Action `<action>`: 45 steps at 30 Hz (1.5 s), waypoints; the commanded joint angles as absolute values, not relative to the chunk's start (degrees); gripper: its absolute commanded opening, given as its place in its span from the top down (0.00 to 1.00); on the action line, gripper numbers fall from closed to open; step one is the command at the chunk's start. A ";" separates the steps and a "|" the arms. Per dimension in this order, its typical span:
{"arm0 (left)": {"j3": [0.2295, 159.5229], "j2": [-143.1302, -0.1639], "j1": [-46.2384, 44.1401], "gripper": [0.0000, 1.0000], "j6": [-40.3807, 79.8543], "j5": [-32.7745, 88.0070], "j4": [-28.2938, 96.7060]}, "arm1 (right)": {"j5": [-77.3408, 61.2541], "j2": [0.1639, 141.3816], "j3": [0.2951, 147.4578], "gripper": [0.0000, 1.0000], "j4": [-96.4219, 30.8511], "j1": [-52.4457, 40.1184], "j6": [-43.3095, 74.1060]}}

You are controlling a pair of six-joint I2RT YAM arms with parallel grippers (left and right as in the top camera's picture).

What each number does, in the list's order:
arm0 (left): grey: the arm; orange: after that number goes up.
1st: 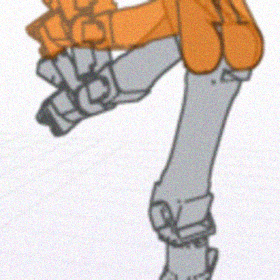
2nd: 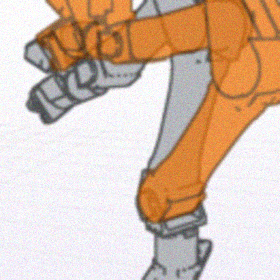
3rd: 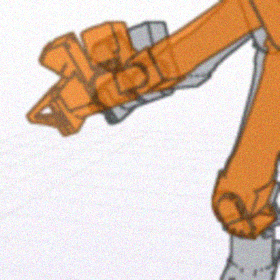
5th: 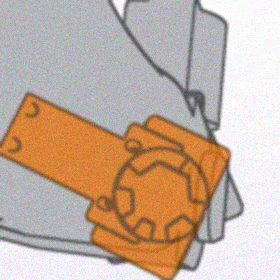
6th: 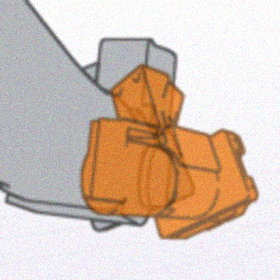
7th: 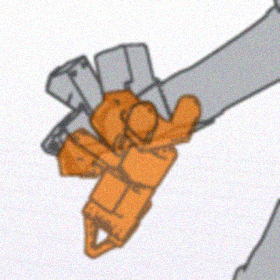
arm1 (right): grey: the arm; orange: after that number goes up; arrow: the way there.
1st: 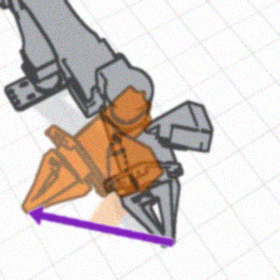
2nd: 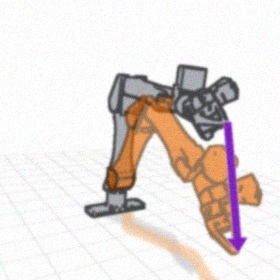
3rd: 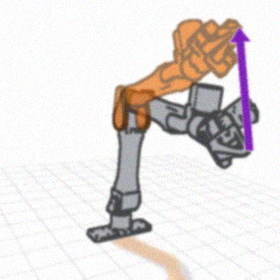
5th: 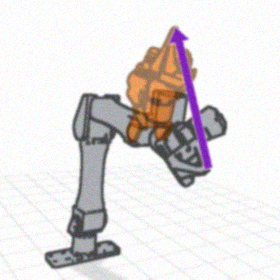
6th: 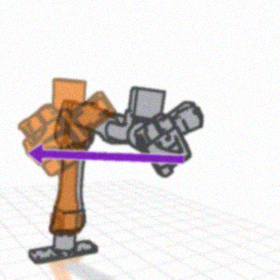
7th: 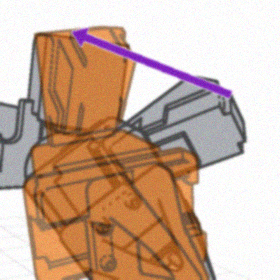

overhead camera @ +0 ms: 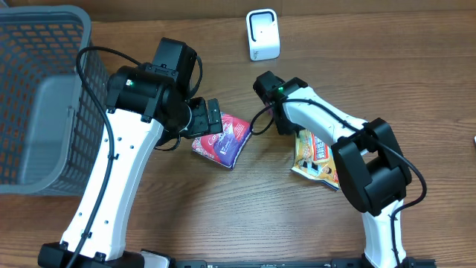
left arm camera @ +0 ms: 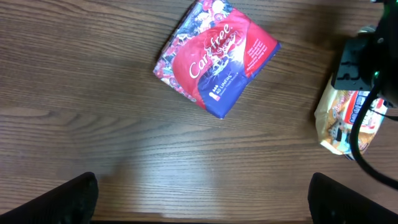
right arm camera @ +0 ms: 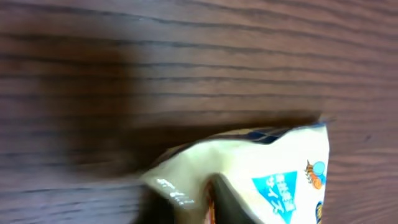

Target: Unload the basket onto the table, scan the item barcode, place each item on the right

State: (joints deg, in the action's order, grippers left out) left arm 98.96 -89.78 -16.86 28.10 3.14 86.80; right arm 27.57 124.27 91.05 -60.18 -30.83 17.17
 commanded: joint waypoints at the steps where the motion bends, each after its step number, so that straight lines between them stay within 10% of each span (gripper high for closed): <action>1: 99.74 -89.14 -16.91 0.00 27.20 2.74 86.72 | 28.67 124.31 93.21 0.96 -62.19 -29.93 21.19; 15: 99.74 -89.14 -16.91 0.00 27.20 2.74 86.72 | -4.29 124.20 131.07 0.96 -87.96 -21.30 17.96; 34: 99.74 -89.14 -16.91 0.00 27.20 2.74 86.72 | 0.82 124.18 112.03 0.96 -95.24 7.22 14.55; 37: 99.74 -89.14 -16.91 0.00 27.20 2.74 86.72 | 1.93 123.81 112.36 0.80 -97.12 7.79 14.52; 39: 99.74 -89.14 -16.91 0.00 27.20 2.74 86.72 | 2.44 123.55 112.36 0.40 -97.12 7.79 14.55; 41: 99.74 -89.14 -16.91 0.00 27.20 2.74 86.72 | 4.05 123.55 112.36 0.25 -97.12 7.79 14.52; 45: 99.74 -89.14 -16.91 0.00 27.20 2.74 86.72 | 1.41 123.33 112.36 0.41 -97.12 7.73 12.99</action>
